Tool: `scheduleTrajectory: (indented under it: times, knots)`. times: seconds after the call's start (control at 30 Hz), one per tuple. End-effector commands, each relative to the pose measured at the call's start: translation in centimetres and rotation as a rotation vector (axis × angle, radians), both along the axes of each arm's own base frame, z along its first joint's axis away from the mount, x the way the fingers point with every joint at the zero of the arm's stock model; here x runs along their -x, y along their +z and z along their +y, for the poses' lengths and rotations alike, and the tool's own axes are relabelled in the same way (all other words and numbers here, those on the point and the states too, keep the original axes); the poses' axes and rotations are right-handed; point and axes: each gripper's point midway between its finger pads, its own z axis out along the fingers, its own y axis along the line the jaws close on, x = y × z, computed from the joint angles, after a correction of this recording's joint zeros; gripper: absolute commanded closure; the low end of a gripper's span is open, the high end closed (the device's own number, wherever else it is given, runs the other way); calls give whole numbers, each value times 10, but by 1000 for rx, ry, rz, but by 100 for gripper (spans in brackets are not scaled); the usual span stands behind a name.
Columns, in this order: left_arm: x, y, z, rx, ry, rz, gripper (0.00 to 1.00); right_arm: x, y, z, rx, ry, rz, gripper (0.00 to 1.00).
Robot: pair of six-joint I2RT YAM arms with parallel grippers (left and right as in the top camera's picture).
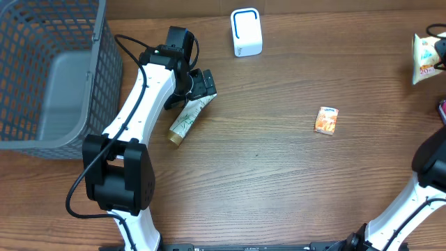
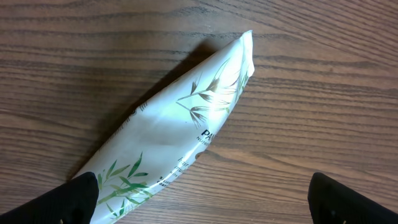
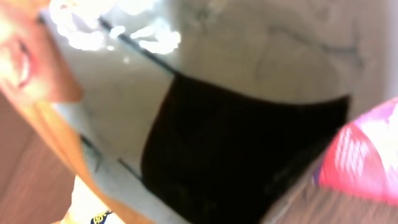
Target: Scan the item barcode
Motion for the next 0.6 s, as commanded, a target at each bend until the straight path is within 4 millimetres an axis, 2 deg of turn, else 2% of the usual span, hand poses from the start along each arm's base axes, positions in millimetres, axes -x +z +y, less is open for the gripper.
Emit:
scheduleTrajectory:
  times: [0.0, 0.13, 0.23, 0.3, 0.33, 0.37, 0.43, 0.5, 0.53, 0.57]
  knots:
    - [-4, 7, -3, -6, -23, -25, 0, 3, -20, -29, 29, 23, 30, 96]
    - [-4, 6, -3, -6, -23, -25, 0, 5, -52, -53, 10, 71, 43, 96]
    - [-4, 7, -3, -6, -23, -26, 0, 26, -73, -75, -17, 19, 78, 96]
    - [-4, 7, -3, -6, -23, -25, 0, 41, -77, -88, -31, -13, 94, 84]
    - [-4, 7, -3, -6, -23, -26, 0, 48, -78, -93, -37, -27, 100, 83]
    - [-4, 7, -3, -6, -23, -26, 0, 58, -78, -101, -45, -49, 109, 72]
    - [-4, 7, -3, -6, -23, -25, 0, 76, -77, -110, -67, -80, 132, 40]
    - [-4, 7, -3, -6, -23, -25, 0, 85, -71, -115, -80, -98, 144, 27]
    - [-4, 7, -3, -6, -23, -26, 0, 90, -61, -118, -85, -108, 149, 21]
    - [-4, 7, -3, -6, -23, -26, 0, 92, -51, -118, -86, -110, 149, 21]
